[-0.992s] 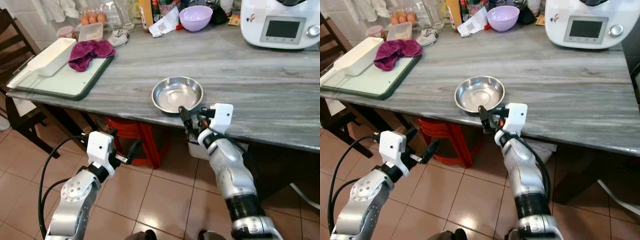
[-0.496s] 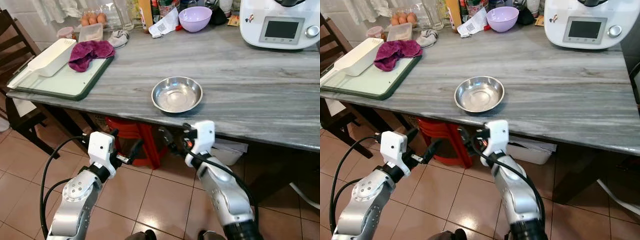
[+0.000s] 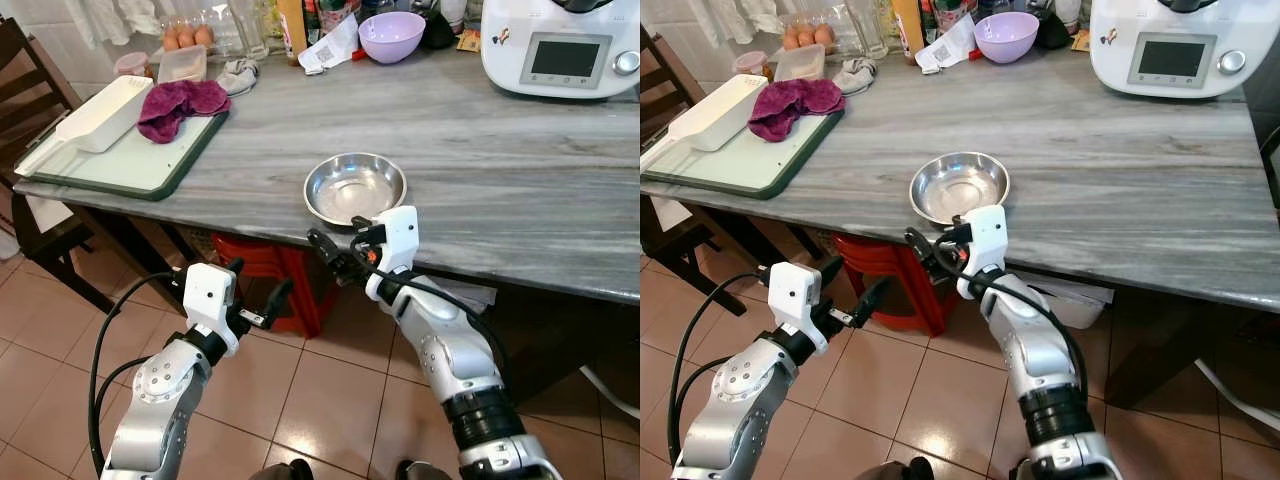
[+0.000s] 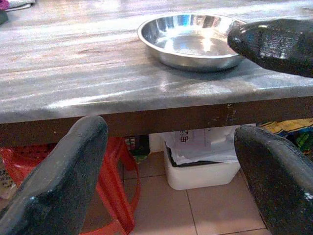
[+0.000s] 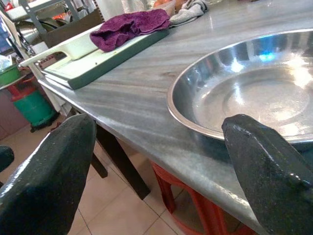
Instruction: Setting the table
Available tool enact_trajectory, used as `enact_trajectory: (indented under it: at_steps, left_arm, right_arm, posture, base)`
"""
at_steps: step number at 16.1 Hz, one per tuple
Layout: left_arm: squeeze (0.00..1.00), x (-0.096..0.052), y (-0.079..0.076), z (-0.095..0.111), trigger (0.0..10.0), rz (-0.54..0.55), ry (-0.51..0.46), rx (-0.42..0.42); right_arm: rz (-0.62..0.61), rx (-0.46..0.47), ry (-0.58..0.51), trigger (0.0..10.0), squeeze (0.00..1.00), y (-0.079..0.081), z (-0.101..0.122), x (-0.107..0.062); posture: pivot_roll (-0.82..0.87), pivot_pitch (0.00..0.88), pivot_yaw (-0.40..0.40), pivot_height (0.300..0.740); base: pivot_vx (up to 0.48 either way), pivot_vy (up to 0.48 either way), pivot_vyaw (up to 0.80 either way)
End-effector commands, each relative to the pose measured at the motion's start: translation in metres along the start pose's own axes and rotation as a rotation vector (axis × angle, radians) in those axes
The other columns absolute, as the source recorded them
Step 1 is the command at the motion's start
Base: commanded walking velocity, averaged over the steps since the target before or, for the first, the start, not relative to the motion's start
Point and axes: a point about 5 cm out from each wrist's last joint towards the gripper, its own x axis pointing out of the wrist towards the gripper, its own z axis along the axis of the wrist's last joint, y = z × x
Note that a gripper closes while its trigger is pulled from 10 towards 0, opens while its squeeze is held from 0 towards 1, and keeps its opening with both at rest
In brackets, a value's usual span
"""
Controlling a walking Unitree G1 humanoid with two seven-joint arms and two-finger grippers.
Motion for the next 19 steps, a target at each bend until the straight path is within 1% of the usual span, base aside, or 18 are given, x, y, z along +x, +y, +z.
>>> enact_trajectory:
  at_steps: [1, 5, 7, 13, 19]
  left_arm:
    - [0.0, -0.003, 0.004, -0.003, 10.0, 0.022, 0.014, 0.009]
    - [0.0, -0.004, 0.004, -0.003, 10.0, 0.025, 0.015, 0.007]
    - [0.0, -0.003, 0.004, -0.003, 10.0, 0.024, 0.015, 0.008]
    - [0.0, -0.005, 0.005, -0.003, 10.0, 0.02, 0.019, 0.013]
    - [0.0, -0.005, 0.004, 0.0, 10.0, -0.02, 0.018, 0.016]
  right_arm:
    - [0.016, 0.004, 0.001, 10.0, 0.0, 0.003, 0.0, 0.004]
    - [0.044, 0.0, 0.006, 10.0, 0.0, 0.008, -0.007, 0.004]
    - [0.038, -0.005, 0.005, 10.0, 0.0, 0.007, -0.009, 0.004]
    - [-0.029, -0.02, 0.014, 10.0, 0.0, -0.011, -0.01, 0.002]
    - [-0.099, -0.058, -0.009, 10.0, 0.0, -0.033, 0.001, 0.005]
  posture:
    - [-0.05, 0.144, 0.149, 0.74]
    - [-0.05, 0.147, 0.151, 0.74]
    - [-0.05, 0.148, 0.153, 0.74]
    - [-0.04, 0.153, 0.16, 0.74]
    - [-0.04, 0.152, 0.16, 0.74]
  base:
    - [0.0, 0.0, 0.0]
    - [0.0, 0.0, 0.0]
    - [0.0, 0.0, 0.0]
    - [0.0, 0.0, 0.0]
    - [0.0, 0.0, 0.0]
